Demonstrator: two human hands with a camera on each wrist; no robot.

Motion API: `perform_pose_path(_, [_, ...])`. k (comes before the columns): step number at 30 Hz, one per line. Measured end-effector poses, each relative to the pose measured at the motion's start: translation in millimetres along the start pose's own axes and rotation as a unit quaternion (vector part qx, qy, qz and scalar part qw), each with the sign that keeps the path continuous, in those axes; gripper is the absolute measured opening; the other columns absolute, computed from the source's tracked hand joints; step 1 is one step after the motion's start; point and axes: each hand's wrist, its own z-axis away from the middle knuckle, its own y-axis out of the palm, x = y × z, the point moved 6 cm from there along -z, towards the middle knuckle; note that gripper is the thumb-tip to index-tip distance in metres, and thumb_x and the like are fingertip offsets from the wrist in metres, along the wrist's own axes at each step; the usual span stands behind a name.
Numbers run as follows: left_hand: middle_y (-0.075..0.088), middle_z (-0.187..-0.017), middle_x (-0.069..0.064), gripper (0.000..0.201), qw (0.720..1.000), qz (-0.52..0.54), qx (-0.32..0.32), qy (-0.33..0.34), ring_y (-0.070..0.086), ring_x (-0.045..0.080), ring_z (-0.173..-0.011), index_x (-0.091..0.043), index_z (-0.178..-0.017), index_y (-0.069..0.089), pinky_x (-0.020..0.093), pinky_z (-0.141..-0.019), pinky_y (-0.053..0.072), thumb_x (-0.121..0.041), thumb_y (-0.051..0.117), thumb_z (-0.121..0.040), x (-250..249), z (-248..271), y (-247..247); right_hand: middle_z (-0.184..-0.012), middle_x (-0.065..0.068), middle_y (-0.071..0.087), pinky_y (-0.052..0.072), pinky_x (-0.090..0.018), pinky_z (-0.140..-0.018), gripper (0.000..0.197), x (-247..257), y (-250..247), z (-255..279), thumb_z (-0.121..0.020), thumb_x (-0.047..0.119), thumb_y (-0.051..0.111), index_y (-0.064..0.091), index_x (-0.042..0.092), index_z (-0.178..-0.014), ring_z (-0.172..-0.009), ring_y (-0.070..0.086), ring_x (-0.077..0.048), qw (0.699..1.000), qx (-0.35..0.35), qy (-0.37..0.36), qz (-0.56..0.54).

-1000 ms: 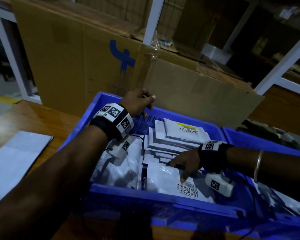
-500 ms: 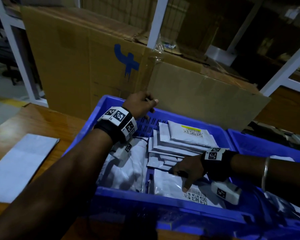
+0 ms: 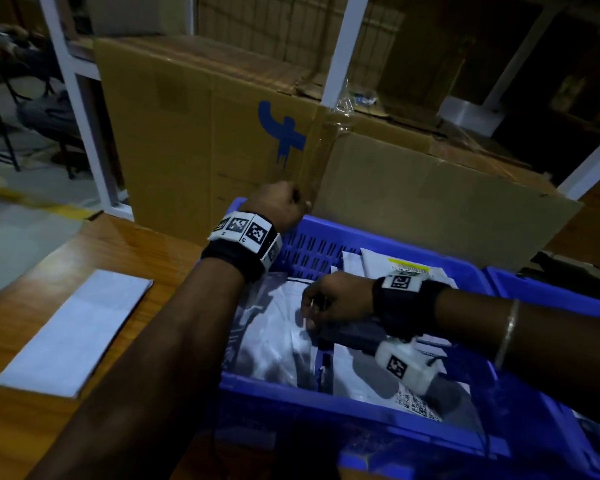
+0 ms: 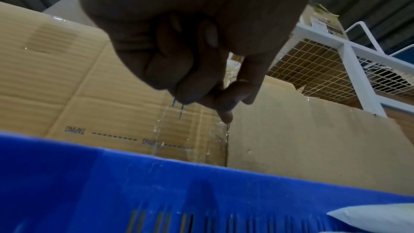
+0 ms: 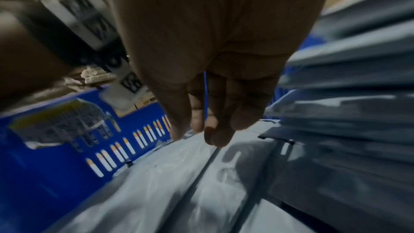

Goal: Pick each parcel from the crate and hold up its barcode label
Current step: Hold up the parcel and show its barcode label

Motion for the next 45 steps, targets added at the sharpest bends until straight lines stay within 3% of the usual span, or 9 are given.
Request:
perform_pose_path(7, [0.065, -0.107, 0.011, 0.026, 1.000, 0.015, -0.005, -0.006, 0.060, 0.031, -0.097, -0.019, -0.095, 0.059, 0.042, -0.087, 0.052, -0.045, 0.056, -0.092, 3.9, -3.9, 0.4, -0.109, -0.007, 0.071, 0.047, -0.027, -0.082, 0.020, 6.9, 11.5, -53.4, -0.093, 0.019, 0.057, 0.071, 0.013, -0.107, -0.101, 0.064, -0.023, 0.998, -0.023, 0.061, 0.022])
perform_pose_path(18, [0.065, -0.105, 0.008, 0.029, 1.000, 0.003, -0.007, -0.015, 0.061, 0.029, -0.094, -0.019, -0.099, 0.060, 0.043, -0.087, 0.053, -0.046, 0.055, -0.093, 8.2, -7.1, 0.4, -0.117, -0.010, 0.062, 0.042, -0.030, -0.079, 0.042, -5.9, 25.6, -75.3, -0.088, 0.041, 0.068, 0.054, 0.011, -0.114, -0.107, 0.057, -0.029, 0.992, -0.034, 0.119, -0.040])
perform_pose_path(23, [0.066, -0.103, 0.009, 0.032, 1.000, 0.000, -0.009, -0.011, 0.062, 0.030, -0.093, -0.017, -0.099, 0.063, 0.042, -0.086, 0.053, -0.047, 0.056, -0.092, 8.3, -7.5, 1.5, -0.113, -0.010, 0.058, 0.041, -0.031, -0.075, 0.042, -8.1, 28.7, -75.5, -0.082, 0.029, 0.078, 0.044, 0.016, -0.104, -0.102, 0.056, -0.029, 0.987, -0.055, 0.133, -0.067])
perform_pose_path(27, [0.066, -0.101, 0.008, 0.031, 1.000, -0.003, -0.022, -0.008, 0.061, 0.030, -0.093, -0.017, -0.096, 0.063, 0.041, -0.084, 0.054, -0.047, 0.056, -0.092, 9.5, -9.4, 0.7, -0.122, -0.014, 0.057, 0.043, -0.031, -0.079, 0.051, -9.5, 17.8, -70.5, -0.081, 0.015, 0.077, 0.047, 0.007, -0.121, -0.109, 0.057, -0.031, 0.978, -0.083, 0.147, -0.122])
perform_pose_path(30, [0.066, -0.100, 0.010, 0.033, 1.000, -0.002, -0.031, -0.002, 0.062, 0.032, -0.092, -0.015, -0.099, 0.065, 0.041, -0.081, 0.055, -0.046, 0.055, -0.092, 9.7, -10.0, -1.1, -0.109, -0.012, 0.056, 0.045, -0.031, -0.074, 0.044, -10.4, 3.4, -62.6, -0.081, 0.011, 0.076, 0.043, 0.012, -0.111, -0.098, 0.058, -0.027, 0.969, -0.106, 0.139, -0.173])
perform_pose_path(34, [0.066, -0.098, 0.010, 0.032, 0.999, 0.002, -0.035, 0.000, 0.063, 0.033, -0.089, -0.016, -0.096, 0.064, 0.043, -0.079, 0.056, -0.046, 0.055, -0.091, 8.4, -9.0, -1.0, -0.080, -0.014, 0.063, 0.056, -0.048, -0.069, 0.041, -18.7, -13.8, -43.0, -0.076, 0.000, 0.070, 0.044, 0.020, -0.101, -0.075, 0.065, -0.030, 0.933, -0.166, 0.142, -0.285])
perform_pose_path(38, [0.068, -0.095, 0.013, 0.032, 1.000, 0.007, -0.022, 0.021, 0.062, 0.032, -0.090, -0.012, -0.095, 0.066, 0.036, -0.077, 0.052, -0.042, 0.056, -0.093, 4.5, -6.9, 2.9, -0.062, -0.009, 0.054, 0.046, -0.031, -0.049, 0.036, -22.1, -36.8, -15.9, -0.081, -0.009, 0.060, 0.043, 0.013, -0.104, -0.049, 0.051, -0.021, 0.901, -0.235, 0.115, -0.347])
perform_pose_path(41, [0.069, -0.091, 0.018, 0.039, 0.999, 0.021, -0.008, 0.039, 0.064, 0.034, -0.088, -0.006, -0.094, 0.067, 0.036, -0.075, 0.051, -0.042, 0.054, -0.095, -2.5, -2.2, 5.1, -0.065, -0.007, 0.057, 0.048, -0.036, -0.057, 0.043, -33.1, -54.5, 2.3, -0.079, -0.007, 0.063, 0.048, 0.011, -0.114, -0.054, 0.053, -0.021, 0.872, -0.299, 0.122, -0.367])
perform_pose_path(45, [0.070, -0.088, 0.013, 0.042, 0.999, 0.035, 0.011, 0.040, 0.064, 0.028, -0.087, -0.013, -0.088, 0.063, 0.031, -0.070, 0.047, -0.055, 0.058, -0.089, -8.4, 2.5, 8.5, -0.073, -0.002, 0.068, 0.056, -0.050, -0.086, 0.067, -47.0, -70.9, 19.9, -0.070, 0.006, 0.077, 0.047, 0.008, -0.130, -0.083, 0.069, -0.025, 0.835, -0.350, 0.132, -0.403])
